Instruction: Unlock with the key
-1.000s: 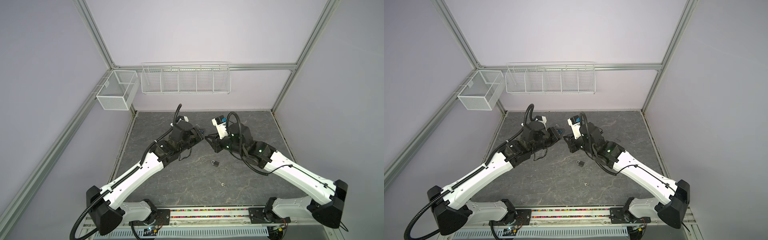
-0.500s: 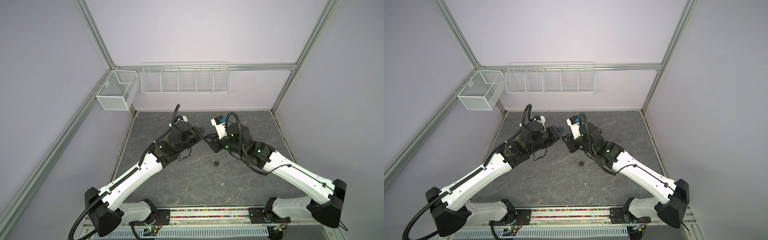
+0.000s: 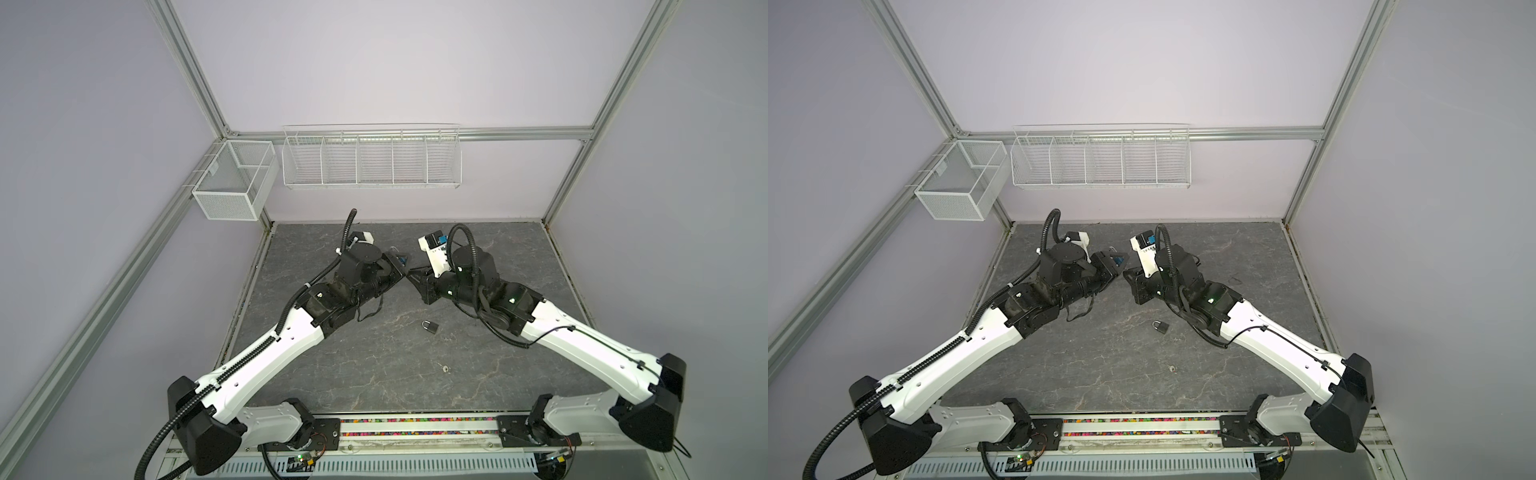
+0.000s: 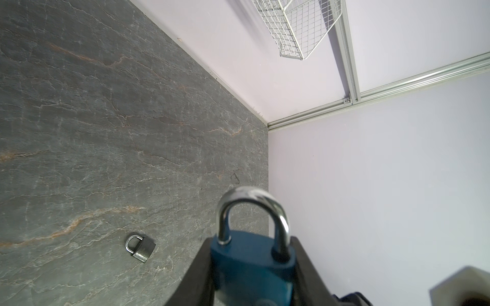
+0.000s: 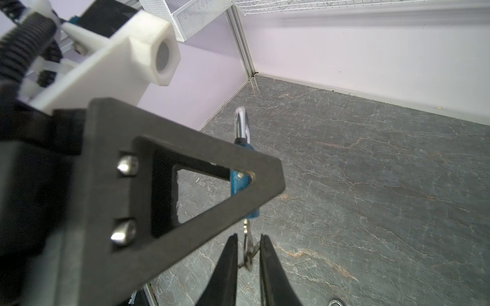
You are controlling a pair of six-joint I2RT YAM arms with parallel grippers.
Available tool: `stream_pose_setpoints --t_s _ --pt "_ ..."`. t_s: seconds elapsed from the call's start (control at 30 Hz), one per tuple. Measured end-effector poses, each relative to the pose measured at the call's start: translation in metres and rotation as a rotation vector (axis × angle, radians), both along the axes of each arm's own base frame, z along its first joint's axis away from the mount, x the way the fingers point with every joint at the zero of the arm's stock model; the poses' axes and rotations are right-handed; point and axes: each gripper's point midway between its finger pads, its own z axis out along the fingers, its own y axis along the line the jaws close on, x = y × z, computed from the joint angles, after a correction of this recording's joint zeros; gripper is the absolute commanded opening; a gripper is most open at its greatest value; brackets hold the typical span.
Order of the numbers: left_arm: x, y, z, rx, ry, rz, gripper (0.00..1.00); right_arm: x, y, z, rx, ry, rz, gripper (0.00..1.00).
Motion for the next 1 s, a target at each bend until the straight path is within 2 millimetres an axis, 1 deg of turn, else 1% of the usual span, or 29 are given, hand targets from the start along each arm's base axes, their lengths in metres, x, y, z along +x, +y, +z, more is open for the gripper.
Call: stream_pose_setpoints --t_s 0.17,0.47,0.6,0.9,1.0 --pt "0.000 0.001 -0.002 -0.002 0.003 0.002 0.18 0.000 0.001 0.002 0.013 0.001 0.004 0.07" --pt "-0.003 0.005 -0.001 -0.053 -0.028 0.006 0.17 -0.003 0.005 0.003 0.062 0.033 0.029 0.06" --pt "-0.005 0.007 -0.001 -0.098 -0.051 0.000 0.15 -0.006 0.007 0.004 0.095 0.059 0.043 0.07" --pt "-0.014 0.011 0.019 -0.200 -0.140 -0.046 0.14 -0.015 0.008 0.024 0.187 0.071 0.075 0.06" --pt "-0.014 0.011 0.024 -0.222 -0.164 -0.055 0.14 -0.015 0.009 0.029 0.210 0.070 0.078 0.07"
